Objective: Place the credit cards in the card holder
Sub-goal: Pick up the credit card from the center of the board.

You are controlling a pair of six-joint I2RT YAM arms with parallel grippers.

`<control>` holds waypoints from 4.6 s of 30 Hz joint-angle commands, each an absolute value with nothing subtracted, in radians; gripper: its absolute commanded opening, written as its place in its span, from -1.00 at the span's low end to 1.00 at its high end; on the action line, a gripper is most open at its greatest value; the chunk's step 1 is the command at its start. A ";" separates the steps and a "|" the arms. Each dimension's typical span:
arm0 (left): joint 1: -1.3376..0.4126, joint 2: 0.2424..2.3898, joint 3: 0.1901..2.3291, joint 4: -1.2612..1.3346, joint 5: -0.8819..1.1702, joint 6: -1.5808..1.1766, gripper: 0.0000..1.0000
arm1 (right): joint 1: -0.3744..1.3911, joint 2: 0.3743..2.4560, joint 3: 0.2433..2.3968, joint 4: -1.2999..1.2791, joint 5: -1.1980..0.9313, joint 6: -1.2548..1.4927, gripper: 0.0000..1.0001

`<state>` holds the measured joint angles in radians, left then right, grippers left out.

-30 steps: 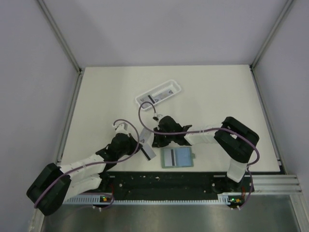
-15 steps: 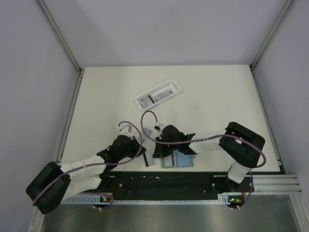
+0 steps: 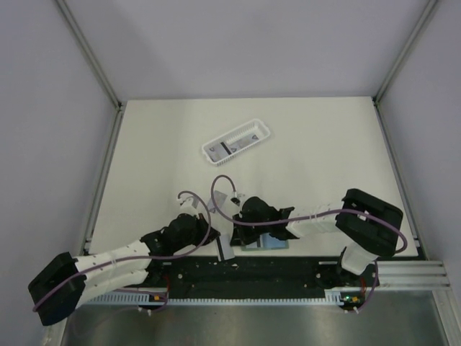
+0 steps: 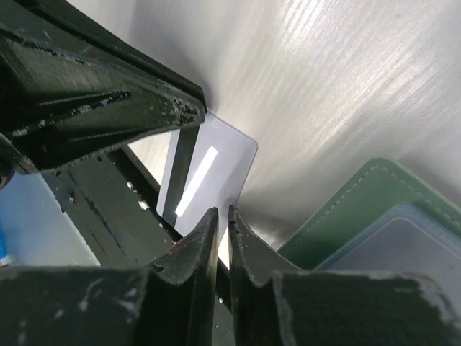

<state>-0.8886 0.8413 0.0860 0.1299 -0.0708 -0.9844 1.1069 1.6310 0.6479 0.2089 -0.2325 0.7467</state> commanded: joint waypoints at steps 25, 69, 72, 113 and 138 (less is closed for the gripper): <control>-0.908 0.824 0.049 0.057 -0.084 -0.977 -1.00 | 1.353 1.416 0.453 0.253 0.100 1.166 -0.15; -0.948 0.565 0.138 -0.162 -0.208 -1.032 -0.22 | 1.351 1.399 0.350 0.513 0.256 1.198 -1.00; -0.948 0.482 0.198 -0.189 -0.259 -0.996 0.11 | 1.347 1.278 0.386 0.309 0.314 1.166 -1.00; -0.950 0.532 0.282 0.357 0.202 -0.943 -1.00 | 1.083 0.727 0.354 0.425 -0.137 0.977 -0.37; -0.950 0.604 0.267 0.471 0.276 -0.965 -0.83 | 1.083 0.768 0.362 0.483 -0.170 0.989 -0.91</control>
